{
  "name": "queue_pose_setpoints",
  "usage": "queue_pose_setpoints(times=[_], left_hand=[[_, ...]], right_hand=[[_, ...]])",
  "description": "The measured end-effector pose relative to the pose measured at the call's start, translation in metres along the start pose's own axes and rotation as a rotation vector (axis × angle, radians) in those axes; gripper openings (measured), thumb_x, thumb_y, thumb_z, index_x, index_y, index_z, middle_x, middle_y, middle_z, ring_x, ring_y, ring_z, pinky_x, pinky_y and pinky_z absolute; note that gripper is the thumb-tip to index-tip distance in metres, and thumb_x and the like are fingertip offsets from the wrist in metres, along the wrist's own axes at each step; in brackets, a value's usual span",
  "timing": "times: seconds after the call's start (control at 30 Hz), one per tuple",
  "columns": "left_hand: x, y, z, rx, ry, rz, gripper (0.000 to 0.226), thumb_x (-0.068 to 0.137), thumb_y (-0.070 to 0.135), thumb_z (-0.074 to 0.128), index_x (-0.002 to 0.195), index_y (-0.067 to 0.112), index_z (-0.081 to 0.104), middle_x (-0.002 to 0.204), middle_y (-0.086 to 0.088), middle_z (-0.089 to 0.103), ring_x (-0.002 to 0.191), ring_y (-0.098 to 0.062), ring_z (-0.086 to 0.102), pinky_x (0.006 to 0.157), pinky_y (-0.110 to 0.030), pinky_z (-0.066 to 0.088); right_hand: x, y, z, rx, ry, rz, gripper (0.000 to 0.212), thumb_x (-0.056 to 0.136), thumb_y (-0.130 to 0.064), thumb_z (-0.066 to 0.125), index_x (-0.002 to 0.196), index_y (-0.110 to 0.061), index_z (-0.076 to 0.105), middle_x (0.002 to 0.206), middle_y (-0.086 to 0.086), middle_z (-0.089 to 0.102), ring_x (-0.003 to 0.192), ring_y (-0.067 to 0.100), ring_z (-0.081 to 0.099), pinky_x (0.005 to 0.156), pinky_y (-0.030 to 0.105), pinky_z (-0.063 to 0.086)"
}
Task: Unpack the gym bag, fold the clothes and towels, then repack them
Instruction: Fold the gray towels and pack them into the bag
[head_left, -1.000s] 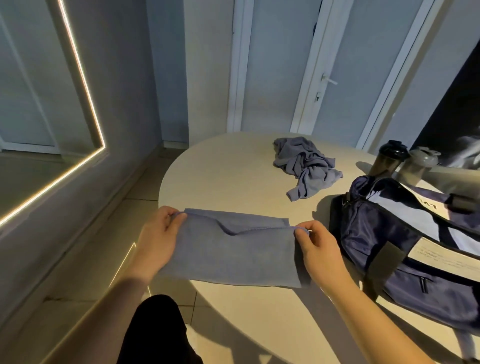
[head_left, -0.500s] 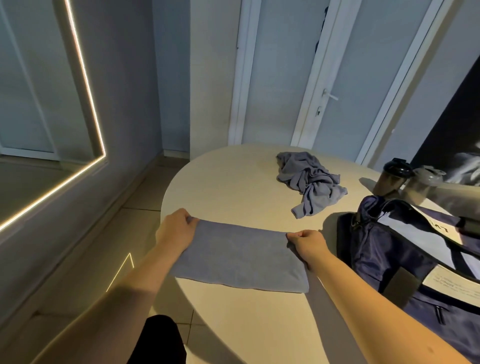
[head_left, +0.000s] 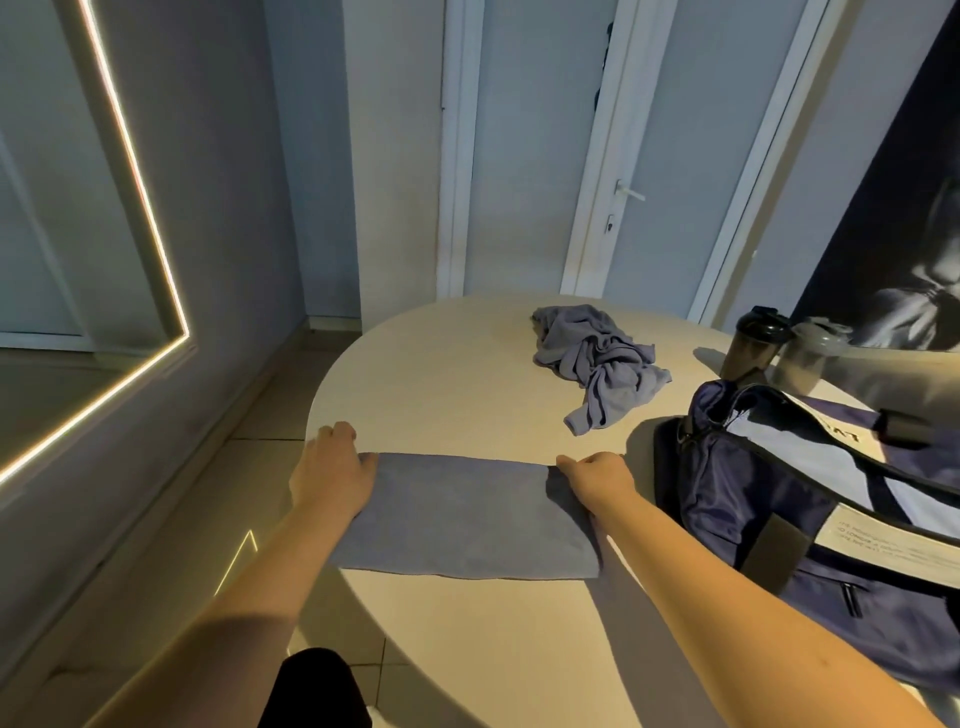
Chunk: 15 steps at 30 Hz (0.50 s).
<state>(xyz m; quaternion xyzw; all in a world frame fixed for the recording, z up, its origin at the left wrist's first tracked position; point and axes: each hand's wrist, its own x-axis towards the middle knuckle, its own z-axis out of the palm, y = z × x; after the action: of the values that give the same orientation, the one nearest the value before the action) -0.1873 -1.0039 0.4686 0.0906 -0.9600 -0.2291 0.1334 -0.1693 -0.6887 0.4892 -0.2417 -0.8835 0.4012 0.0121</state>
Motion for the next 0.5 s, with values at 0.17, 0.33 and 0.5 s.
queue_pose_setpoints(times=[0.17,0.33,0.5], left_hand=[[-0.03,0.034,0.0,0.068,-0.039,0.242,0.046,0.1,0.037,0.049,0.139,0.013,0.051,0.143,-0.007,0.052,0.133,-0.029,0.043,0.106,-0.044,0.042],[-0.061,0.046,0.028,0.288,-0.246,0.294,0.074,0.104,0.06,0.024,0.161,0.015,0.016,0.169,-0.011,0.009,0.156,-0.03,0.004,0.127,-0.047,0.003],[-0.069,0.031,0.035,0.333,-0.262,0.268,0.08,0.101,0.068,0.013,0.163,0.02,0.002,0.171,-0.008,-0.001,0.157,-0.028,-0.004,0.127,-0.044,-0.003]], right_hand=[[-0.029,0.005,0.005,-0.251,0.207,-0.539,0.053,0.099,-0.039,0.056,0.143,-0.01,0.049,0.143,0.014,0.049,0.134,0.034,0.043,0.105,0.044,0.04],[-0.038,0.017,0.032,-0.55,-0.065,-0.786,0.081,0.097,-0.07,0.014,0.158,-0.018,0.031,0.168,0.007,0.017,0.155,0.027,0.01,0.124,0.043,0.012],[-0.029,0.034,0.037,-0.648,-0.096,-0.713,0.092,0.086,-0.073,-0.004,0.16,-0.025,0.022,0.167,-0.001,0.019,0.155,0.021,0.011,0.125,0.04,0.004]])
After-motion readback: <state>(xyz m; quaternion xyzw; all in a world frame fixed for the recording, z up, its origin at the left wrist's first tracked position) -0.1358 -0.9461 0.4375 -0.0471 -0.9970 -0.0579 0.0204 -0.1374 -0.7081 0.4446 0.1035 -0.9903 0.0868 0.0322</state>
